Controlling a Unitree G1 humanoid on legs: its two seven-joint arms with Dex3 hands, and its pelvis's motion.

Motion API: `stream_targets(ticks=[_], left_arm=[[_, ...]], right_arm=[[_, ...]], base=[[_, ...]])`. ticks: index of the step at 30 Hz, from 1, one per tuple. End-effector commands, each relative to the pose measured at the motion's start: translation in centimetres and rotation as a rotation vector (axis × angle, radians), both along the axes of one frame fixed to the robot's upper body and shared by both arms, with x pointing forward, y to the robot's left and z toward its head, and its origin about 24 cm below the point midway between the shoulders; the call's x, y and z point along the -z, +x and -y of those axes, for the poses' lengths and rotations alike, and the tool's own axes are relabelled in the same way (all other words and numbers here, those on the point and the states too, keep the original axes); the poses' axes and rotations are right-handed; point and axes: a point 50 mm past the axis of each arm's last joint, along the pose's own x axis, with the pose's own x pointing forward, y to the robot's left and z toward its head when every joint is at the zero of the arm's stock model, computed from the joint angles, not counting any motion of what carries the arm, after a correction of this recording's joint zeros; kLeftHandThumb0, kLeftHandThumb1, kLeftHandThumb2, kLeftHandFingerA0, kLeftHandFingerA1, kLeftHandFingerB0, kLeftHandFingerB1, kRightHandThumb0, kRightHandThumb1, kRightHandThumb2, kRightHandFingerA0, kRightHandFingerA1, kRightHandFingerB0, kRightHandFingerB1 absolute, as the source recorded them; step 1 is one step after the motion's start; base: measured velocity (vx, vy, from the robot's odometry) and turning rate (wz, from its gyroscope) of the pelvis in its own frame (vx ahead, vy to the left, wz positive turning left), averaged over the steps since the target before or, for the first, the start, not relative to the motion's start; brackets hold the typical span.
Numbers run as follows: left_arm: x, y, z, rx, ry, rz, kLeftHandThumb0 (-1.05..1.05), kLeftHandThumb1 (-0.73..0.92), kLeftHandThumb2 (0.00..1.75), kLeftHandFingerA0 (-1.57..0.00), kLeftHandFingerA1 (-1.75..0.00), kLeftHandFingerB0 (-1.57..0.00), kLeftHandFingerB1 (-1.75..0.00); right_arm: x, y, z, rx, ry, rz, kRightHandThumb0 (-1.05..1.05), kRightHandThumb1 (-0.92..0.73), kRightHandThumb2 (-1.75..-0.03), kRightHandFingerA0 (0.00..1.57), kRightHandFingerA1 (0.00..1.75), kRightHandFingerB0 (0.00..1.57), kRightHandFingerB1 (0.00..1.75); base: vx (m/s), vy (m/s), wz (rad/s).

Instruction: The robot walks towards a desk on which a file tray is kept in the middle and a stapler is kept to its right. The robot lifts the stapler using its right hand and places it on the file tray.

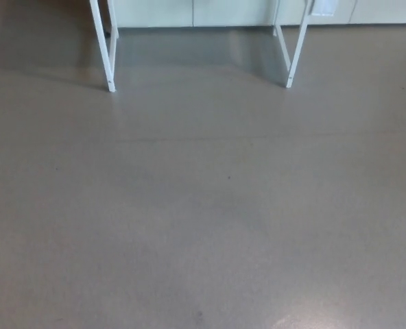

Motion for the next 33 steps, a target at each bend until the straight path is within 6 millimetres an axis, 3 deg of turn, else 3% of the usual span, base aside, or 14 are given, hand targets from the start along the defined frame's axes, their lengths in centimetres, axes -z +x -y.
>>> stream_targets(ticks=[1,19,20,21,22,23,24,27,28,29,30,31,32,33], left_arm=[[-0.35,0.41,-0.27,0.037,0.023,0.013,-1.05,0.69,1.3,-0.19,-0.78,-0.03,-0.65],[-0.1,0.45,-0.03,0.012,0.0,0.029,-1.05,0.69,1.28,-0.17,-0.77,-0.04,-0.63],[-0.1,0.57,-0.01,0.052,0.022,0.007,-1.04,0.71,1.29,-0.3,-0.82,-0.1,-0.68],[-0.07,0.56,0.01,0.037,0.014,0.016,-1.05,0.7,1.29,-0.25,-0.8,-0.05,-0.65],[-0.06,0.54,0.03,0.037,0.012,0.021,-1.05,0.71,1.3,-0.24,-0.79,-0.07,-0.65],[-0.06,0.51,0.05,0.061,0.019,0.012,-1.05,0.71,1.3,-0.24,-0.79,-0.07,-0.65],[0.02,0.45,0.1,0.047,0.015,0.013,-1.04,0.71,1.28,-0.22,-0.78,-0.07,-0.66],[0.08,0.41,0.13,0.025,0.011,0.015,-1.04,0.71,1.28,-0.22,-0.78,-0.07,-0.66],[0.08,0.29,0.13,0.019,-0.001,0.02,-1.05,0.71,1.28,-0.17,-0.76,-0.05,-0.62],[0.03,0.33,0.1,0.034,0.008,0.014,-1.05,0.7,1.28,-0.22,-0.79,-0.03,-0.64],[-0.01,0.32,0.07,0.03,-0.001,0.021,-1.05,0.7,1.29,-0.18,-0.77,-0.03,-0.6],[0.0,0.32,0.09,0.027,-0.003,0.023,-1.05,0.7,1.29,-0.17,-0.77,-0.04,-0.6],[0.02,0.31,0.1,0.02,0.0,0.025,-1.05,0.71,1.29,-0.2,-0.78,-0.03,-0.62],[0.07,0.42,0.15,0.029,0.003,0.014,-1.04,0.72,1.3,-0.23,-0.79,-0.04,-0.65]], right_arm=[[-0.54,0.23,0.53,-0.032,-0.013,-0.004,-0.72,-0.52,-0.87,0.03,0.39,0.09,0.38],[-0.76,0.32,0.44,0.008,-0.008,0.015,-0.7,-0.52,-0.84,0.04,0.38,0.11,0.4],[-0.77,0.33,0.38,0.024,0.001,0.037,-0.69,-0.51,-0.83,0.05,0.39,0.12,0.41],[-0.82,0.36,0.32,0.02,0.002,0.035,-0.35,-0.43,-0.99,0.04,0.53,0.0,0.47],[-0.83,0.41,0.31,0.005,-0.015,0.014,-0.7,-0.53,-0.84,0.06,0.37,0.1,0.4],[-0.85,0.49,0.34,-0.007,-0.023,-0.007,-0.7,-0.53,-0.84,0.06,0.37,0.1,0.4],[-1.05,0.57,0.36,-0.033,-0.038,-0.013,-0.72,-0.68,-0.62,0.1,0.31,0.18,0.28],[-1.29,0.68,0.28,-0.073,-0.058,-0.024,-0.72,-0.68,-0.62,0.1,0.31,0.18,0.28],[-1.38,0.81,0.3,-0.083,-0.07,-0.035,-0.78,-0.55,-0.91,0.04,0.37,0.11,0.4],[-1.31,0.82,0.29,-0.077,-0.074,-0.028,-0.78,-0.61,-0.68,0.08,0.32,0.16,0.31],[-1.22,0.83,0.3,-0.073,-0.085,-0.029,-0.73,-0.68,-0.62,0.1,0.3,0.19,0.28],[-1.13,0.83,0.31,-0.048,-0.07,-0.016,-0.75,-0.54,-0.88,0.06,0.37,0.13,0.41],[-1.06,0.81,0.31,-0.034,-0.057,-0.005,-0.69,-0.66,-0.61,0.1,0.28,0.2,0.28],[-1.07,0.87,0.42,-0.014,-0.039,0.002,-0.73,-0.52,-0.88,0.03,0.34,0.11,0.4]], base=[[0.14,0.185,-0.03],[0.16,-0.045,0.08],[0.14,-0.024,-0.09],[0.15,0.021,-0.07],[0.14,0.058,-0.09],[0.14,0.097,-0.13],[0.15,0.116,-0.14],[0.19,0.186,-0.12],[0.16,0.181,-0.12],[0.14,0.142,-0.61],[0.14,0.141,-0.06],[0.23,0.146,-0.01],[0.2,0.12,0.05],[0.19,0.13,0.0]])
